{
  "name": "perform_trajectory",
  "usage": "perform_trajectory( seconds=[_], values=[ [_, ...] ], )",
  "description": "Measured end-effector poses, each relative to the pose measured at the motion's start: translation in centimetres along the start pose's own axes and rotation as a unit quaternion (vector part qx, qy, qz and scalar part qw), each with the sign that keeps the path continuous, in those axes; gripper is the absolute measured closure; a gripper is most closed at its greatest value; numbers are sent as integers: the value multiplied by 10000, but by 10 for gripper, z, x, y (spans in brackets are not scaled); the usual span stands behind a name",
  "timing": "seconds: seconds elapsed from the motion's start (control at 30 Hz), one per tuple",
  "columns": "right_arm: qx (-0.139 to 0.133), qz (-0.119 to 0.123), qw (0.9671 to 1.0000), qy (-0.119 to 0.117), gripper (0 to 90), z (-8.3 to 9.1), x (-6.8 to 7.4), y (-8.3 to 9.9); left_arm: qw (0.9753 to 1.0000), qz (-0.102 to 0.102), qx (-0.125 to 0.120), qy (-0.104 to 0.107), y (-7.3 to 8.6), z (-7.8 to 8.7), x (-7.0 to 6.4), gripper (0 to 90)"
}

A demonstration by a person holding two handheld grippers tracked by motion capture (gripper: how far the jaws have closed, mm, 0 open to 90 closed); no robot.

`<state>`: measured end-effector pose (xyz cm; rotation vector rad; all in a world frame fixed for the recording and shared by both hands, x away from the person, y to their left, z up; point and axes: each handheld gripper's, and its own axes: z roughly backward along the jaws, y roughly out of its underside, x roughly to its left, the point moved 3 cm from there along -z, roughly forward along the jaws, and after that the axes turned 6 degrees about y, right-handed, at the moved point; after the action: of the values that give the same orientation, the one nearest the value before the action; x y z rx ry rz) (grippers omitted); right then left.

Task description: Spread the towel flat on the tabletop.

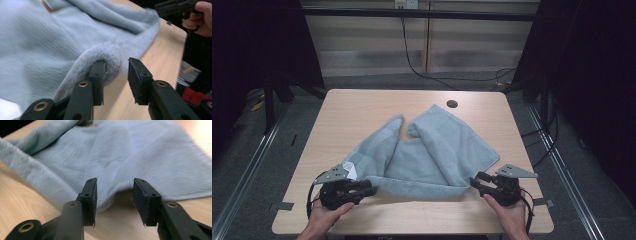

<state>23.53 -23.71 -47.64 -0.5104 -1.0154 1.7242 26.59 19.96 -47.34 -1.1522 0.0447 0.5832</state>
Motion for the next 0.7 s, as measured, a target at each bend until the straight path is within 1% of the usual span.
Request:
perform_trajectory(
  seconds=[0.07,0.13,0.17,0.2,0.23,0.27,0.3,0.33,0.37,0.4,0.43,0.47,0.5,0.53,0.57,0.6,0.63,0.67,0.7],
  values=[
    [-87,-103,9999,-17,565,4,-8,-2,9999,50,-146,-35,-8,3,5,629],
    [-183,-133,9997,44,557,6,-15,-7,9997,15,-237,-113,-16,4,9,612],
    [-217,-117,9997,36,552,5,-18,-10,9994,-5,-314,-137,-23,3,12,605],
    [-169,-74,9998,12,550,1,-22,-14,9993,11,-354,-151,-28,1,15,603],
    [-165,-59,9998,38,546,-4,-25,-17,9992,8,-371,-163,-34,-2,20,601],
    [-169,-81,9998,67,537,-10,-29,-21,9989,8,-399,-233,-40,-7,24,599],
    [-116,-115,9999,10,528,-19,-33,-24,9988,-29,-387,-311,-44,-10,28,592],
    [-79,-89,9999,-11,523,-25,-35,-27,9988,-43,-319,-371,-50,-18,36,583],
    [-24,-22,10000,84,517,-36,-39,-30,9990,9,-239,-389,-52,-24,41,572],
    [22,21,9999,99,509,-44,-40,-32,9988,81,-175,-460,-54,-33,49,556],
    [182,43,9998,54,499,-54,-43,-34,9982,160,-68,-578,-53,-43,60,533],
    [286,118,9994,139,492,-66,-46,-35,9973,220,41,-697,-49,-54,70,528],
    [365,118,9991,172,483,-76,-49,-34,9964,238,147,-800,-47,-60,75,512],
    [417,84,9990,128,481,-82,-50,-34,9956,249,239,-870,-43,-65,80,496],
    [458,79,9988,141,477,-87,-52,-33,9943,252,371,-965,-38,-72,86,480],
    [529,65,9984,205,470,-92,-53,-31,9930,218,558,-1019,-31,-78,90,472],
    [647,139,9976,222,464,-97,-54,-27,9917,158,714,-1058,-26,-82,91,470],
    [750,142,9968,243,456,-98,-54,-25,9909,79,829,-1061,-22,-85,91,471],
    [793,199,9964,243,453,-98,-54,-23,9901,-30,836,-1125,-21,-85,90,487]
  ],
)
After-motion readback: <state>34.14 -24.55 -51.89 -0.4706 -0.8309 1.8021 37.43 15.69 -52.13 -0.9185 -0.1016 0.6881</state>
